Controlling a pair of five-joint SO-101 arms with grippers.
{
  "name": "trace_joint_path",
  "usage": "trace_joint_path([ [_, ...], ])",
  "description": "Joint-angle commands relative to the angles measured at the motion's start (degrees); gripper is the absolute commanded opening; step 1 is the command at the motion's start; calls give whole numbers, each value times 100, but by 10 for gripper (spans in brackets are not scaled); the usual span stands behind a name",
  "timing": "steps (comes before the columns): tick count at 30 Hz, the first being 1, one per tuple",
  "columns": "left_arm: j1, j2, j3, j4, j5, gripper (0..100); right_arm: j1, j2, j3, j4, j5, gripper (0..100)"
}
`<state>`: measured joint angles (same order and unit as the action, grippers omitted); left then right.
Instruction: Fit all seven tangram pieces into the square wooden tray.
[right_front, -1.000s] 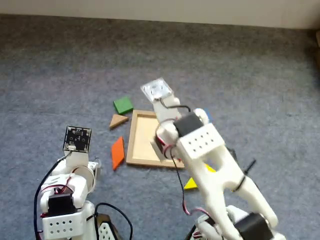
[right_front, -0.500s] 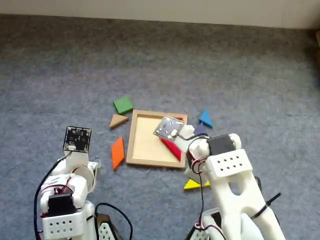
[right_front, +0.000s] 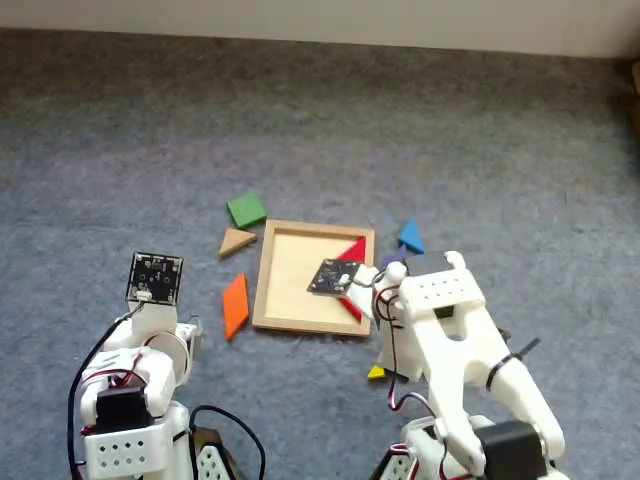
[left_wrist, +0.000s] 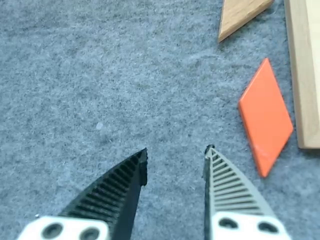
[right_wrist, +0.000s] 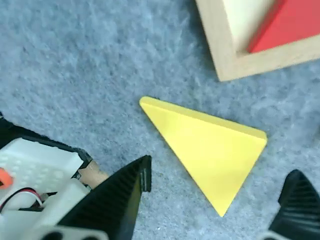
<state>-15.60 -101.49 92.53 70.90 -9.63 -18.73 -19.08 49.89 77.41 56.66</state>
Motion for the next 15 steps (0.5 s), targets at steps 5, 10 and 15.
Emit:
trace_joint_path([
  [5, 66, -303, -22, -105, -53, 193, -277, 1182, -48, -963, 123, 384],
  [10, 66, -303, -22, -105, -53, 193, -382, 1446, -92, -1051, 123, 383],
  [15, 66, -303, -22, -105, -53, 193, -365, 1473, -57, -1297, 123, 319],
])
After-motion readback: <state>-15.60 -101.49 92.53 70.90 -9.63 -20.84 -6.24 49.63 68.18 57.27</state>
